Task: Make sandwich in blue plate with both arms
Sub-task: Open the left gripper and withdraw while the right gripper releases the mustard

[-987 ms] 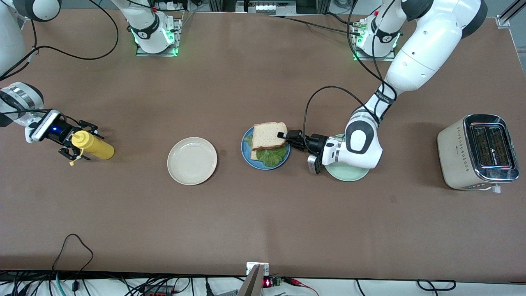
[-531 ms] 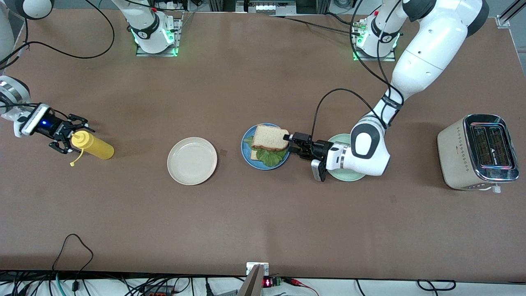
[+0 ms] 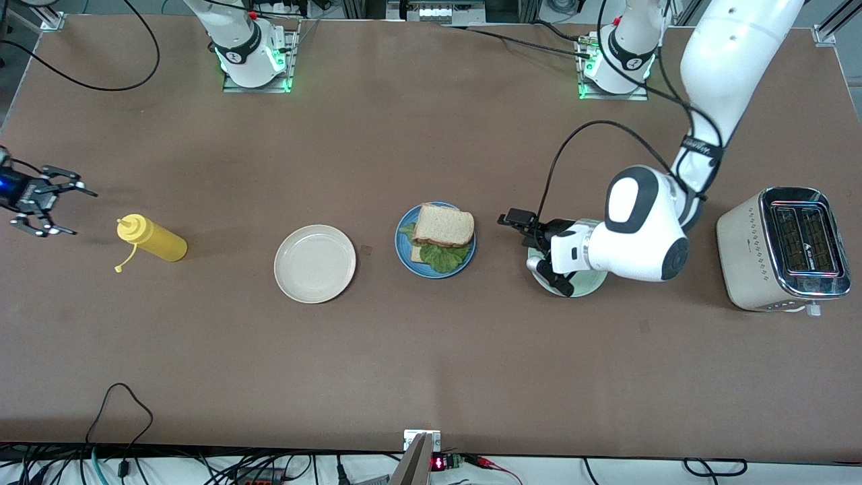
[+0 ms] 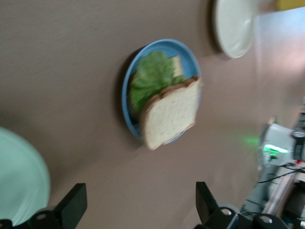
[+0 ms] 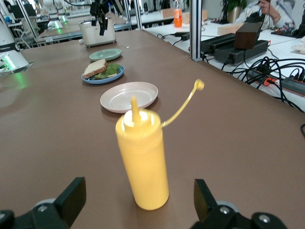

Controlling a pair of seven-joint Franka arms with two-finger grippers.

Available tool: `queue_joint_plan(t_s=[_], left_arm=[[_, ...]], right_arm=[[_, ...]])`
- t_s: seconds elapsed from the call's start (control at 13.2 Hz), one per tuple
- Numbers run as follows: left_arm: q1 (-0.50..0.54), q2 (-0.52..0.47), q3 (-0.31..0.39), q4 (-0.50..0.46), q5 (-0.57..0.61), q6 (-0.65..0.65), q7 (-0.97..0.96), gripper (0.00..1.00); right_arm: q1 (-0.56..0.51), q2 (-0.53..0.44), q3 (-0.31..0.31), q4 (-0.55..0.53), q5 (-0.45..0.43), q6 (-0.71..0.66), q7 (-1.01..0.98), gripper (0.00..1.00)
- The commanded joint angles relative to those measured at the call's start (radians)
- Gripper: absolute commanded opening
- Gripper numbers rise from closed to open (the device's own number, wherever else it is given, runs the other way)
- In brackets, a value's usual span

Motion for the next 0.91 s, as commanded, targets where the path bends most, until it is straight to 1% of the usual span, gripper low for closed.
queue_joint_plan(t_s=[0.0,0.15,0.23,0.38,0.46,0.53,0.61,0.68,0.76,0.84], left_arm=[[-0.012,-0.053,-0.001,0.073,0.263,-0.155,-0.177,1.00],[-0.008,-0.061,-0.002,0.171,0.432,-0.320,-0.213,1.00],[-0.005,-0.087,0.005,0.202,0.489,-0.380,-0.213,1.00],[-0.003,-0.162,0.009,0.236,0.607,-0.436,-0.210,1.00],[-0.003,-0.198,0.007,0.248,0.667,-0.456,-0.210,1.00],[-0.005,-0.238,0.009,0.253,0.698,-0.459,-0.214,1.00],[-0.005,-0.287,0.034,0.238,0.689,-0.451,-0.212,1.00],[-0.006,-0.330,0.079,0.230,0.668,-0.444,-0.218,1.00],[-0.009,-0.366,0.125,0.212,0.604,-0.442,-0.239,1.00],[-0.031,-0.418,0.216,0.177,0.530,-0.416,-0.271,1.00]], right_arm=[[0.104,-0.098,0.000,0.062,-0.090,-0.001,0.204,1.00],[0.205,-0.142,-0.003,0.123,-0.140,0.011,0.376,1.00],[0.253,-0.156,-0.006,0.148,-0.171,0.016,0.459,1.00],[0.340,-0.167,-0.005,0.221,-0.226,0.036,0.620,1.00],[0.373,-0.166,-0.003,0.248,-0.243,0.040,0.684,1.00],[0.409,-0.166,-0.005,0.257,-0.248,0.057,0.755,1.00],[0.446,-0.166,-0.005,0.257,-0.262,0.089,0.812,1.00],[0.483,-0.166,-0.005,0.257,-0.289,0.129,0.870,1.00],[0.515,-0.166,-0.002,0.259,-0.300,0.166,0.933,1.00],[0.563,-0.181,0.003,0.253,-0.344,0.247,1.044,1.00]])
